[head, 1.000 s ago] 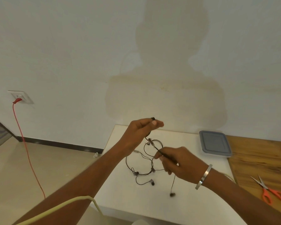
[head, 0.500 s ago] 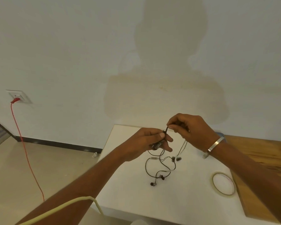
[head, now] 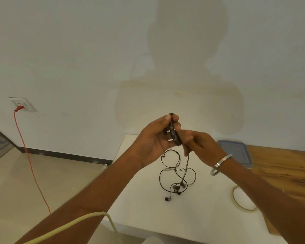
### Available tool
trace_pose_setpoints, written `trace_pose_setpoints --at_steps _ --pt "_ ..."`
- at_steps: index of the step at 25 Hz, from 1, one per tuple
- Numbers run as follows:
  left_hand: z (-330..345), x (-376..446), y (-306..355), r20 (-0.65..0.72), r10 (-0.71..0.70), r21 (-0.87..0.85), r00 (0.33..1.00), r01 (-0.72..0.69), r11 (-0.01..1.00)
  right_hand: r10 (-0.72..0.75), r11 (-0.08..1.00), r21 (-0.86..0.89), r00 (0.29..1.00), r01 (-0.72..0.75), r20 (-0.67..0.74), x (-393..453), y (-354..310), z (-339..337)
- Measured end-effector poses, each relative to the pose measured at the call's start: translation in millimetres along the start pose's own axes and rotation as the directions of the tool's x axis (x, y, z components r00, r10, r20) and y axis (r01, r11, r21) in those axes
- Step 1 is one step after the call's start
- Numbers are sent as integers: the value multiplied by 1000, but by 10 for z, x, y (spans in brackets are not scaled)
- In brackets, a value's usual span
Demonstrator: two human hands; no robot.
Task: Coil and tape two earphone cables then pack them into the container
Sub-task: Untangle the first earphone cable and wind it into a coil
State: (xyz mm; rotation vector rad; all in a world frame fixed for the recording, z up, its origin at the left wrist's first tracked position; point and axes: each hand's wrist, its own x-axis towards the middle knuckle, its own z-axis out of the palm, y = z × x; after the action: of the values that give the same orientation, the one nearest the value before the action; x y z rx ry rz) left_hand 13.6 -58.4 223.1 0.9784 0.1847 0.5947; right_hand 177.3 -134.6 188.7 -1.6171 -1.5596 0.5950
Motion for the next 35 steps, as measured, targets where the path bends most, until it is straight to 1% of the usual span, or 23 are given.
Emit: trace_pose_setpoints --at_steps 2,4,5,7,9,11,14,18,22,24,28,31,35 --pt "52 42 46 -36 62 -51 997 -64 997 23 1000 6 997 -23 72 -70 -9 51" --pt "77 94 83 -92 128 -15 988 -130 991 29 999 18 988 -32 149 -145 -36 103" --pt "67 114 95 -115 158 46 981 -153 987 23 1000 16 983 -27 182 -182 -58 129" --pt "16 136 109 -145 201 224 969 -166 960 5 1000 8 975 -7 220 -251 -108 158" --pt "-48 125 94 -150 236 462 960 -143 875 -28 999 -22 969 35 245 -314 -181 158" --pt "-93 84 65 -136 239 627 961 -104 772 -58 998 -17 963 65 262 -357 -251 136" --pt "-133 11 -20 -98 187 713 977 -62 698 -116 993 -13 971 121 208 -362 -332 43" --pt "-223 -44 -155 -2 73 790 997 -43 612 -147 989 -13 987 148 59 -283 -378 -127" --pt "-224 -79 -184 -13 -33 771 999 31 636 -198 972 -132 980 196 -2 -190 -318 -247" --pt "-202 -86 -185 6 -87 758 996 52 650 -209 968 -149 978 204 -13 -130 -280 -280" --pt "-185 -84 -171 52 -181 632 982 108 767 -211 969 -140 977 205 -35 -38 -248 -291" --pt "-181 -83 -170 77 -197 525 977 128 842 -179 981 -83 982 174 -57 -25 -213 -249" --pt "-113 -87 -146 93 -181 389 979 131 912 -227 969 -116 971 217 -78 -32 -126 -142"
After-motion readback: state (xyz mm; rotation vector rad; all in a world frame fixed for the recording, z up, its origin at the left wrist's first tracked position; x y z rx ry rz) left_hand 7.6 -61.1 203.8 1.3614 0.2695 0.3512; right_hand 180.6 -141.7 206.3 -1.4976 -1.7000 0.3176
